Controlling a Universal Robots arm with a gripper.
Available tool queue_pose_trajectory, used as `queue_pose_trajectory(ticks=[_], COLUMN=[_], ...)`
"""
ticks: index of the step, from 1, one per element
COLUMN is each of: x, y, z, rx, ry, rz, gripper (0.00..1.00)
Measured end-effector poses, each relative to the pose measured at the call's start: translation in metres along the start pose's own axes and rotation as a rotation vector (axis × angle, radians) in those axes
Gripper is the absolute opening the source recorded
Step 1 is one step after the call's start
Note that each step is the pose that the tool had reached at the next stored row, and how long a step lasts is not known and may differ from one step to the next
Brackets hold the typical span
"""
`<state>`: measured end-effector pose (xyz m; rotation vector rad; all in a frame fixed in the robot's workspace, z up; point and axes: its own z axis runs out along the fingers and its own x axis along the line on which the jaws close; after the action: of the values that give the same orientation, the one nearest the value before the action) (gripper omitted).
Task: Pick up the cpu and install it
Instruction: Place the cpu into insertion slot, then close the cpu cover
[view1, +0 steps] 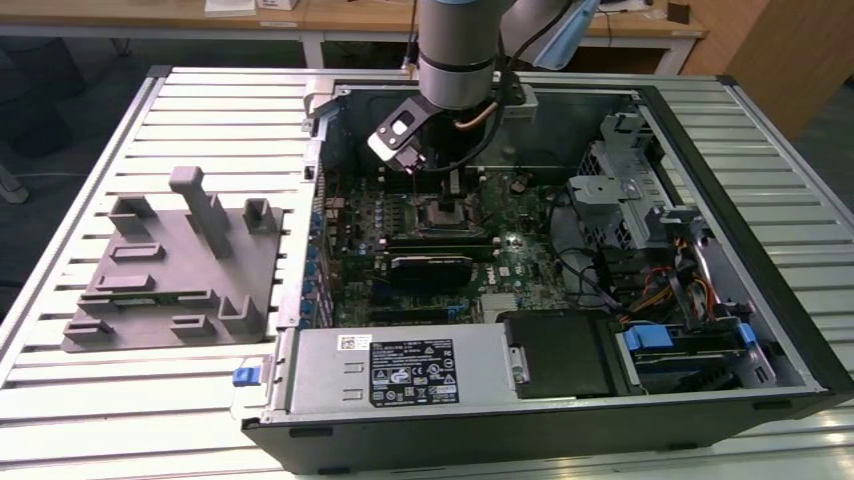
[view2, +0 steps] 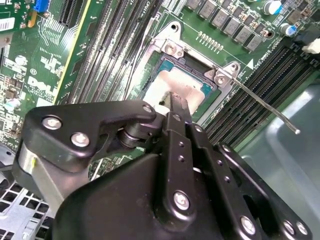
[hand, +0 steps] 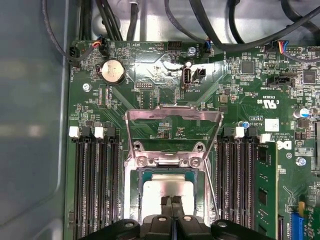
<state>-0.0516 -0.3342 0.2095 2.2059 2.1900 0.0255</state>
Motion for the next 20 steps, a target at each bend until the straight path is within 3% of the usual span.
queue_pose_trajectory(ticks=[2, 20], x=[0.0000, -0.0002], y=[0.0001, 0.0007], z=[-0.0015, -0.0194], rx=[-0.0001, 0.0004], ry=[0.0005, 0.0010], rz=[0.000, 0.000], gripper=[0.11, 0.11])
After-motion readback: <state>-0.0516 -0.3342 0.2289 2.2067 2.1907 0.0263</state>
